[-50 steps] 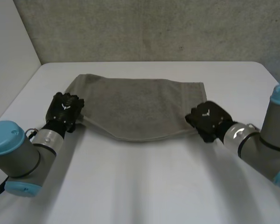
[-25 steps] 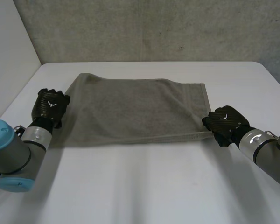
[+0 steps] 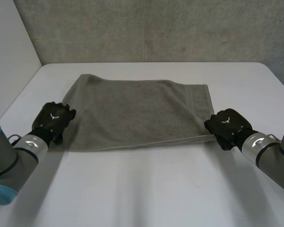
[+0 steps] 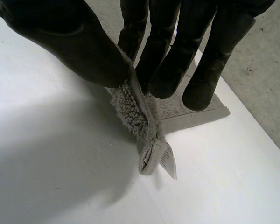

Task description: Fold the towel.

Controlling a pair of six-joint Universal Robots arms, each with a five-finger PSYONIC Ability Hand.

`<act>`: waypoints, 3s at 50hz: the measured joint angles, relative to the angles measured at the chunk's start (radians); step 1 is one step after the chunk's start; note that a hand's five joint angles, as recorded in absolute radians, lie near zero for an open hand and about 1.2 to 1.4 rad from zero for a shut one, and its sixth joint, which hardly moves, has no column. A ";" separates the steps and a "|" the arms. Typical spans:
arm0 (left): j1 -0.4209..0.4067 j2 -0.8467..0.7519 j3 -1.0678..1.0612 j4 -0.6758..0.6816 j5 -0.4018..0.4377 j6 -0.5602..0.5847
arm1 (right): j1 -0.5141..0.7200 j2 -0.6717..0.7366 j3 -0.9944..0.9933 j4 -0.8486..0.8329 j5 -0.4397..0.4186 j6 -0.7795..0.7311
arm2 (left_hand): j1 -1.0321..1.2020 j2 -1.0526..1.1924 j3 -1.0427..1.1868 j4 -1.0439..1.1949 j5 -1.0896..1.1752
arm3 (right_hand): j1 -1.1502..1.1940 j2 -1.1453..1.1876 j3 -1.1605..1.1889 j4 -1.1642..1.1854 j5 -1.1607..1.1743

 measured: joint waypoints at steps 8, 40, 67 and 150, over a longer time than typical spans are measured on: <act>0.039 0.009 0.012 -0.129 0.084 -0.001 | 0.000 0.003 -0.002 -0.005 -0.004 0.040 | -0.100 -0.100 -0.100 -0.100 -0.105 | 0.000 0.000 0.000 0.000 0.000; 0.071 -0.118 0.096 -0.120 0.083 0.005 | -0.001 0.008 -0.002 -0.008 -0.010 0.050 | -0.051 -0.048 -0.049 -0.049 -0.062 | 0.000 0.000 0.000 0.000 0.000; 0.069 -0.163 0.192 -0.076 0.075 -0.009 | -0.002 0.011 -0.003 -0.008 -0.011 0.050 | 0.121 0.124 0.122 0.122 -0.045 | 0.000 0.000 0.000 0.000 0.000; 0.047 -0.178 0.194 -0.030 0.094 -0.242 | 0.003 0.037 -0.008 -0.008 -0.009 0.038 | 0.212 0.216 0.215 0.214 -0.045 | 0.000 0.000 0.000 0.000 0.000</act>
